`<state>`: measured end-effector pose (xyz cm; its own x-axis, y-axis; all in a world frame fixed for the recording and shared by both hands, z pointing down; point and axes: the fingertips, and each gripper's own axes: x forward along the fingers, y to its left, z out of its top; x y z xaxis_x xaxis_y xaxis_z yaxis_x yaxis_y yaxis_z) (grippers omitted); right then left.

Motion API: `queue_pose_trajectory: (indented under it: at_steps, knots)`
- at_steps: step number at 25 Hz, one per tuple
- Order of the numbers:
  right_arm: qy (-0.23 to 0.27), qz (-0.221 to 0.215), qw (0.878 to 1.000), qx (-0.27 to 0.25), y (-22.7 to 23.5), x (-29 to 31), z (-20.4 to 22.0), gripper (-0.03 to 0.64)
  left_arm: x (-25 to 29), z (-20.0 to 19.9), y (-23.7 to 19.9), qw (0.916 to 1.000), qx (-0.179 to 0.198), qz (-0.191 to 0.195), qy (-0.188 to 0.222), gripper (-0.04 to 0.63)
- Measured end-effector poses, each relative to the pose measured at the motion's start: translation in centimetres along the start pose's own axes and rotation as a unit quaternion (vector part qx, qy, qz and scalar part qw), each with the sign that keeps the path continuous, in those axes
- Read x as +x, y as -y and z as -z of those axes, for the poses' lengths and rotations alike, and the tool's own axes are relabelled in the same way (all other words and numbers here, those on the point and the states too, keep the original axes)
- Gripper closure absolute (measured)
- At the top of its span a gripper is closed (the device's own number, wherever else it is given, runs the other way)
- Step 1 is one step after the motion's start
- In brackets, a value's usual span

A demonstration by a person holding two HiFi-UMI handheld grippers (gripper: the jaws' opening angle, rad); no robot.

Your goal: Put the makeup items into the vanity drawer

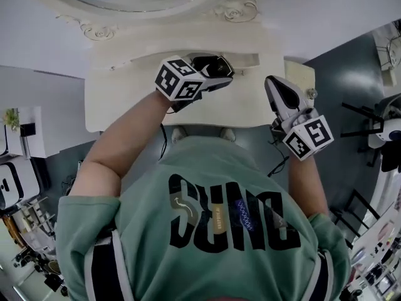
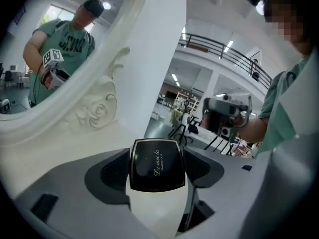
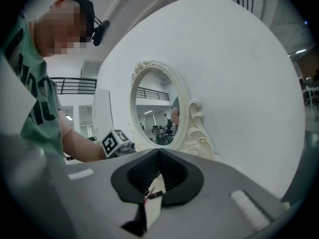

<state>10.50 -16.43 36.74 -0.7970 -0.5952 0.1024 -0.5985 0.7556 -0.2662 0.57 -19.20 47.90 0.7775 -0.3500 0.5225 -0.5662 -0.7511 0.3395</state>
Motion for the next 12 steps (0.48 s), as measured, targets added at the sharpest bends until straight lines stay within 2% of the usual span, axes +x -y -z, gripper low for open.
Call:
queue_pose_trajectory:
  at_steps: [3, 8, 12]
  knots:
    - [-0.004, 0.023, 1.0, 0.01, 2.2, -1.9, 1.6, 0.607, 5.8, 1.0, -1.8, 0.9972, 0.01, -0.008, -0.074, 0.258]
    - [-0.001, 0.054, 0.998, 0.01, 5.1, -4.7, 3.1, 0.607, 11.8, 3.1, -3.7, 0.9835, 0.029, -0.028, -0.177, 0.258]
    - [0.006, 0.061, 0.998, 0.005, 7.5, -5.0, 3.2, 0.607, 14.3, 4.0, -4.9, 0.9775, -0.014, -0.036, -0.207, 0.258]
